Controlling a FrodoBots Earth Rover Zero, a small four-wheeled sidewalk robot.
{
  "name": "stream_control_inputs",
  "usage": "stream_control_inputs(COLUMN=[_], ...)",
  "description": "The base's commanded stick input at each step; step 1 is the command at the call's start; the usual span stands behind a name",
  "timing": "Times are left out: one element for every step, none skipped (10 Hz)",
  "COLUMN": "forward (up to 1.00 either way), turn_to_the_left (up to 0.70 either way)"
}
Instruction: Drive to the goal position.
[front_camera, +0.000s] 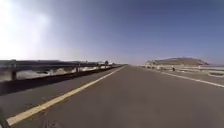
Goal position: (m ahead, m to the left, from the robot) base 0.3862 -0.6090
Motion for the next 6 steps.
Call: stream_control_inputs(forward=[0.85, 0.85, 0.85, 0.85, 0.85, 0.85], turn_to_the_left=[0.00, 0.00, 0.00, 0.00, 0.00, 0.00])
